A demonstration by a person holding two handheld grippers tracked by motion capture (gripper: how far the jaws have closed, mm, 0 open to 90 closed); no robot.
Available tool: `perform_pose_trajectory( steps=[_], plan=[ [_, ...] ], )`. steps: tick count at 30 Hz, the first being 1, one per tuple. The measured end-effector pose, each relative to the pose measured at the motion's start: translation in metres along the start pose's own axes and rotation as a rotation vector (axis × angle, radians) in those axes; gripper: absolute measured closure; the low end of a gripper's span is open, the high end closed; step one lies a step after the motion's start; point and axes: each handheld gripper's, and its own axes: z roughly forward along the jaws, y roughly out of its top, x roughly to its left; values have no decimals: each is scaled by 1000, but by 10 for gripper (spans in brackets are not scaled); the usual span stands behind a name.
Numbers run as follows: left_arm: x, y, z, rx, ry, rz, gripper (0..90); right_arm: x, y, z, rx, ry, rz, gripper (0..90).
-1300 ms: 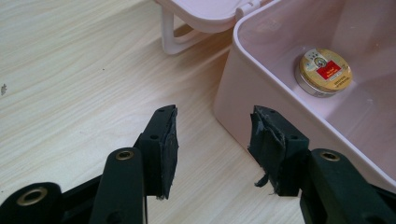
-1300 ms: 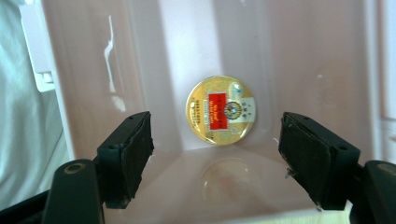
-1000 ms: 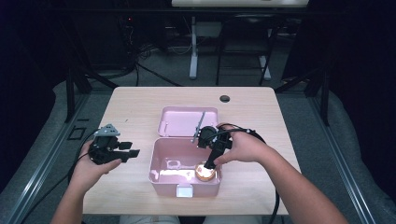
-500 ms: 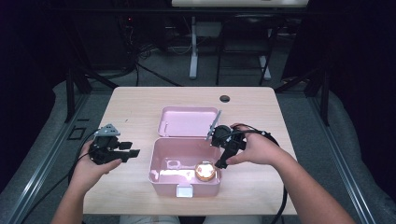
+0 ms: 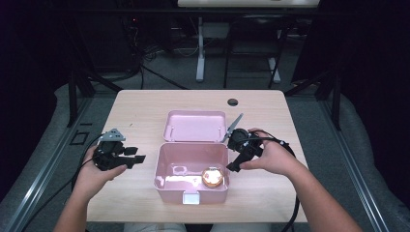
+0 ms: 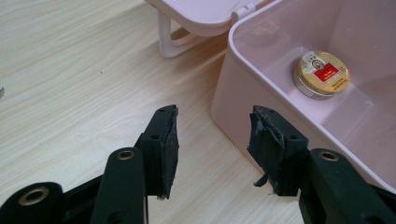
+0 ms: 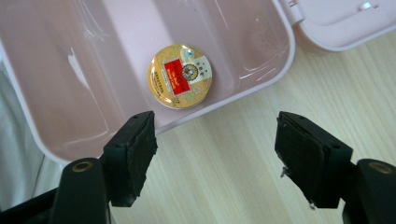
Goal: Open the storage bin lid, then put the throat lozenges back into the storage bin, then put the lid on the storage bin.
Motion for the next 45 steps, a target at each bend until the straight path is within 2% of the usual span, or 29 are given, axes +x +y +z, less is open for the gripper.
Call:
perform_pose_trajectory(
  steps=[13, 16, 23, 25, 28, 32, 35, 40, 45],
  plan=[
    [-4, 2, -1, -11, -7, 11, 510, -7, 0, -1, -92, -29, 51, 306],
    [-5, 2, 0, -19, -13, 12, 508, -10, 0, 0, -110, -26, 85, 315],
    [-10, 3, 0, -26, -22, 18, 508, -14, -4, 9, -107, -43, 147, 314],
    [-11, 4, 0, -29, -24, 21, 508, -17, -6, 11, -123, -49, 162, 344],
    [-13, 5, -1, -39, -19, 16, 490, -21, -8, 11, -156, -38, 210, 378],
    [-17, 6, 1, -58, -11, 19, 461, -25, -8, 13, -178, -36, 224, 402],
    [-19, 6, 3, -57, -28, 28, 462, -27, -8, 14, -192, -36, 247, 415],
    [-21, 6, 6, -70, -21, 29, 462, -31, -7, 15, -222, -68, 272, 432],
    [-27, 8, 9, -64, -38, 32, 466, -39, -8, 13, -271, -71, 333, 465]
  ],
)
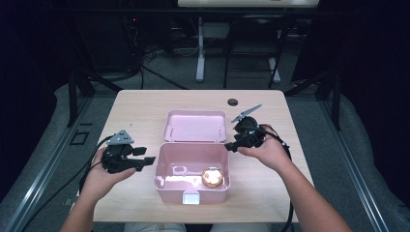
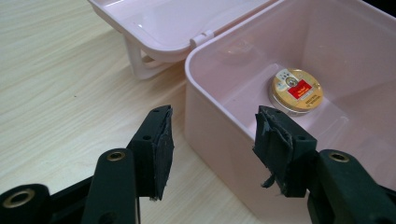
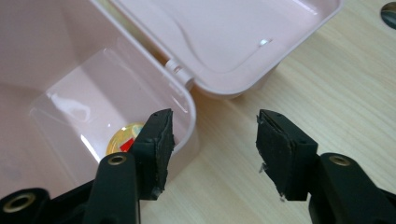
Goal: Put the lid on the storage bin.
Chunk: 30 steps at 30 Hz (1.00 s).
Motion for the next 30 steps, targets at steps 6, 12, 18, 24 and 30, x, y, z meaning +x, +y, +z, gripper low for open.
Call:
perform_pose_trajectory(
  steps=[6, 12, 18, 24, 30],
  plan=[
    [-5, 1, 3, 24, -7, -8, 512, -7, 4, 2, -28, -17, 44, 490],
    [-7, 1, 4, 15, -18, -13, 549, -11, 8, 7, -47, -21, 69, 495],
    [-10, 2, 6, 18, -25, -17, 573, -14, 10, 10, -68, -31, 91, 504],
    [-13, 2, 9, 27, -29, -14, 613, -15, 11, 10, -89, -44, 106, 517],
    [-14, 1, 13, 45, -18, -7, 654, -15, 10, 16, -94, -41, 128, 518]
  ],
)
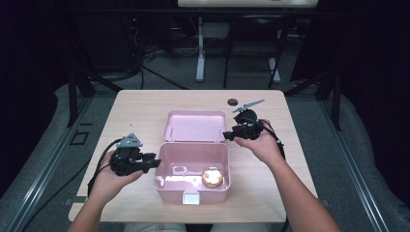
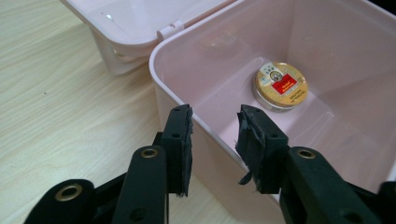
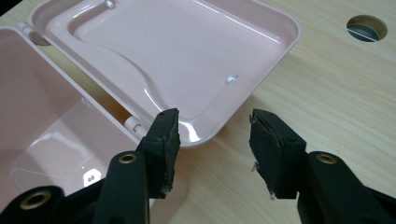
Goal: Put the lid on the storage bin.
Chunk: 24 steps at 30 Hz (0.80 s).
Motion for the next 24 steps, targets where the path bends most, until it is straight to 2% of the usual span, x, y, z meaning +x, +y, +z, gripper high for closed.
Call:
perform_pose_trajectory(
  steps=[13, 19, 24],
  plan=[
    [-2, 0, 3, 32, -21, 15, 727, -4, 3, 7, -10, -11, 39, 537],
    [-2, 0, 2, 33, -28, 9, 739, -5, 7, 14, 17, -32, 34, 545],
    [-2, 0, 2, 33, -25, 12, 742, -4, 11, 16, 10, -38, 34, 550]
  ],
)
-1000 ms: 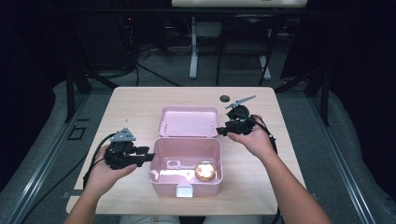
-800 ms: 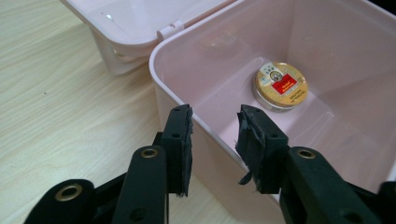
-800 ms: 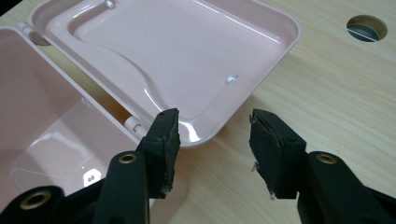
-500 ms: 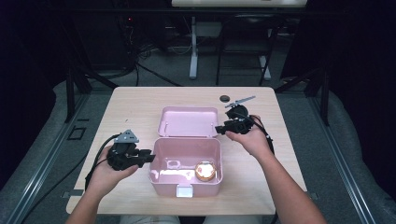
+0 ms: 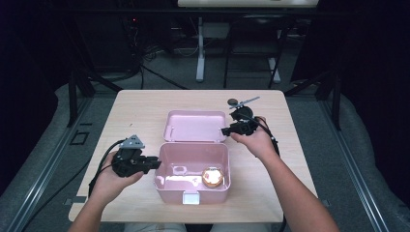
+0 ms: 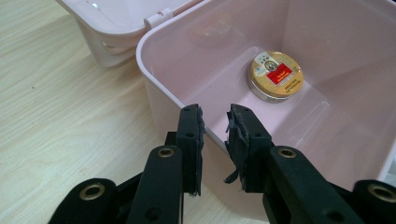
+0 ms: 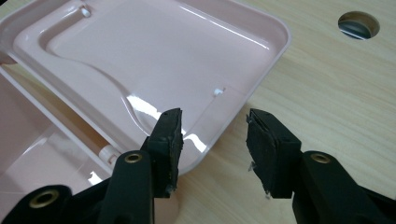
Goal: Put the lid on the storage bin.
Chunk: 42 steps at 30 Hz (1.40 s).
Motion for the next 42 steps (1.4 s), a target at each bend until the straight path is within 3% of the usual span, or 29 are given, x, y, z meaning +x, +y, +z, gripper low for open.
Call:
perform_pose_trajectory(
  steps=[25, 42],
  plan=[
    [-2, 0, 0, 1, 16, 13, 748, 1, 31, 22, 5, -61, 40, 580],
    [-2, 0, 0, -1, 16, 15, 748, -3, 34, 37, 27, -69, 53, 586]
  ],
)
